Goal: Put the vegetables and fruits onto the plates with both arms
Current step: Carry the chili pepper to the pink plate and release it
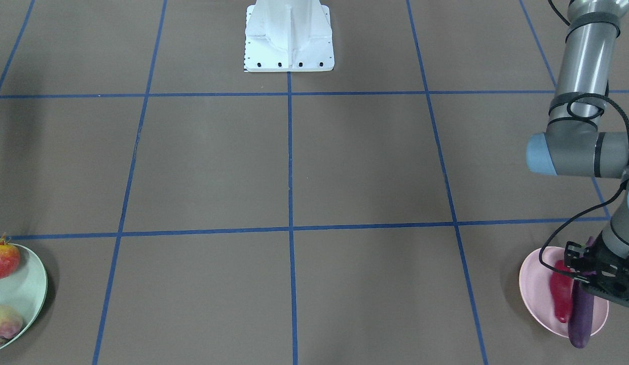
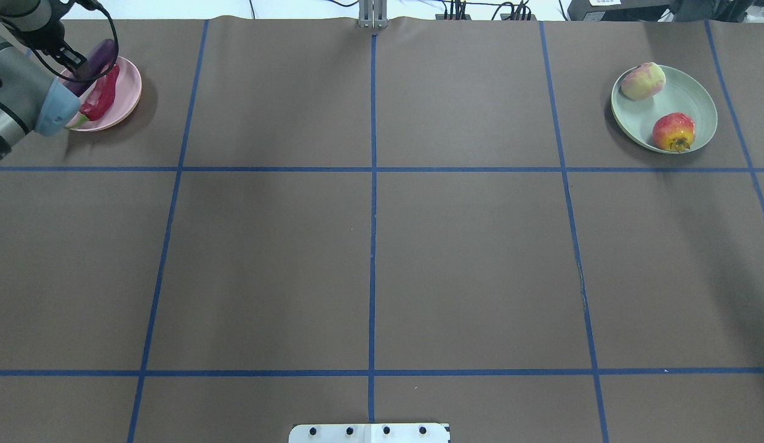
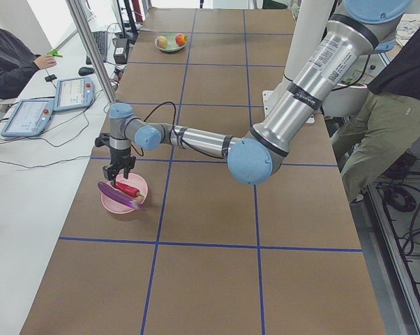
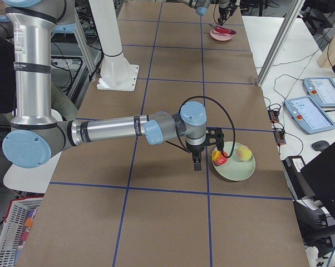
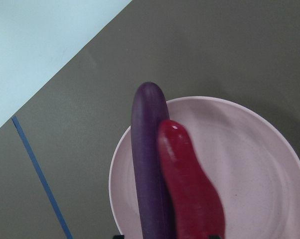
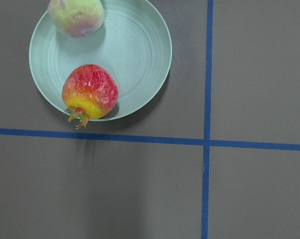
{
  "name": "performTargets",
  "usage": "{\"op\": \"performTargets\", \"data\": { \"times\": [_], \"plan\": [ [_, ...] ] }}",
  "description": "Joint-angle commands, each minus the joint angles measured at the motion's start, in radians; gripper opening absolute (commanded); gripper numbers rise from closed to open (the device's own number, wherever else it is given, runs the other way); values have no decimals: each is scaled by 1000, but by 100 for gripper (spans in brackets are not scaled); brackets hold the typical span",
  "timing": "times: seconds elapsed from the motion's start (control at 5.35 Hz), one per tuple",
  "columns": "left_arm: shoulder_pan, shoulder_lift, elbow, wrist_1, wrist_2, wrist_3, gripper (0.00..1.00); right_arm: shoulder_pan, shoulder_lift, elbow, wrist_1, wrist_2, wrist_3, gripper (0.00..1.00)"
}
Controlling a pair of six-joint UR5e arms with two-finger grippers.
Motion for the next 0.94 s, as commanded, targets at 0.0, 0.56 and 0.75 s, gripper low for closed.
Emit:
{"op": "performTargets", "data": {
  "times": [0.0,0.56,0.75],
  "plan": [
    [-1,25,-24,1,-10,-131,100,0,0,1,2,1,0,100],
    [-238,222,-253,148,-403,-113,100,0,-1,1,3,0,-1,100],
    [-273,337,-405,242,-421,-28,100,0,-1,1,3,1,-1,100]
  ]
}}
